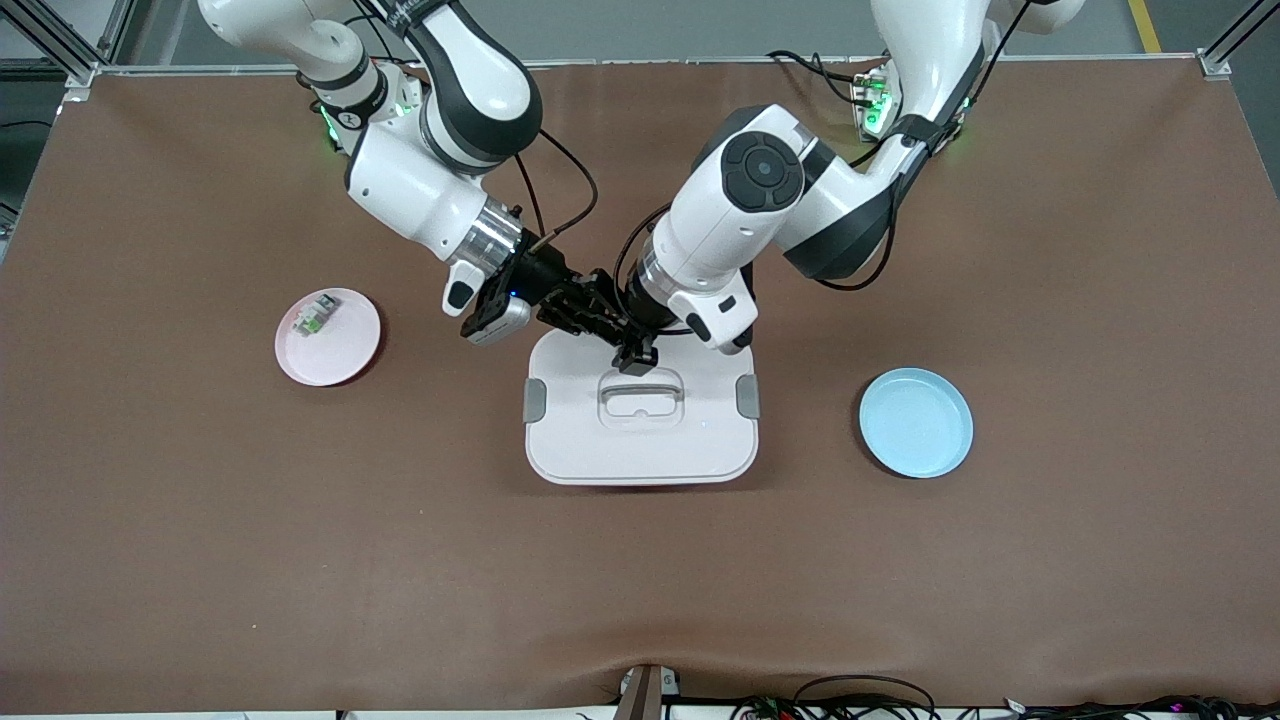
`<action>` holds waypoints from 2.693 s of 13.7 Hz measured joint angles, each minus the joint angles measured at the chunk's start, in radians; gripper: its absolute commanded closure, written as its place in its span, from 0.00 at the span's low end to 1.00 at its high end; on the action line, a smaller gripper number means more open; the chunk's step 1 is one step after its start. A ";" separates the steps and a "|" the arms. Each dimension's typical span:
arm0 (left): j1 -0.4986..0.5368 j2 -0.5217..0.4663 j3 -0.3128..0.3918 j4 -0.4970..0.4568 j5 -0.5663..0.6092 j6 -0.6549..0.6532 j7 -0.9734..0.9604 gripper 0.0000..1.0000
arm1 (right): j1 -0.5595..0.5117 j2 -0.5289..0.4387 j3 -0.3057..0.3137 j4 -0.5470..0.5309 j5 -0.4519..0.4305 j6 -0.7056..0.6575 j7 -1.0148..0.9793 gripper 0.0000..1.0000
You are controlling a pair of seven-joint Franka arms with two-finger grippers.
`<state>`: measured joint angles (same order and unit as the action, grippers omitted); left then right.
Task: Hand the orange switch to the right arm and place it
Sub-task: 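Grasp the switch with the right gripper beside the left gripper, then open the left gripper and pull it back while the right gripper withdraws, then carry the switch with the right gripper over the white plate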
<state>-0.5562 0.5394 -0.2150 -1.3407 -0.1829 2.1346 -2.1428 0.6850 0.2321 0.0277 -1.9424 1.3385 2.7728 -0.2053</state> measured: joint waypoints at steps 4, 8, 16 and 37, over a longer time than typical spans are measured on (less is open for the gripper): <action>0.000 0.000 -0.001 0.002 0.000 0.001 0.000 0.00 | 0.001 0.001 0.000 0.000 0.000 -0.001 0.001 1.00; -0.008 -0.007 -0.005 0.027 0.000 0.002 0.004 0.00 | 0.008 0.016 0.001 0.000 0.000 -0.001 0.001 1.00; 0.014 -0.037 0.003 0.034 0.111 -0.002 0.113 0.00 | -0.015 0.017 -0.020 0.007 -0.330 -0.103 0.002 1.00; 0.473 -0.176 0.012 0.042 0.211 -0.443 1.518 0.00 | -0.314 -0.180 -0.033 -0.075 -1.233 -0.774 -0.389 1.00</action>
<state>-0.0829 0.3638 -0.2029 -1.2990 0.0283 1.6916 -0.6252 0.3710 0.0521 -0.0048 -2.0173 0.1055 1.9991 -0.5946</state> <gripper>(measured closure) 0.000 0.577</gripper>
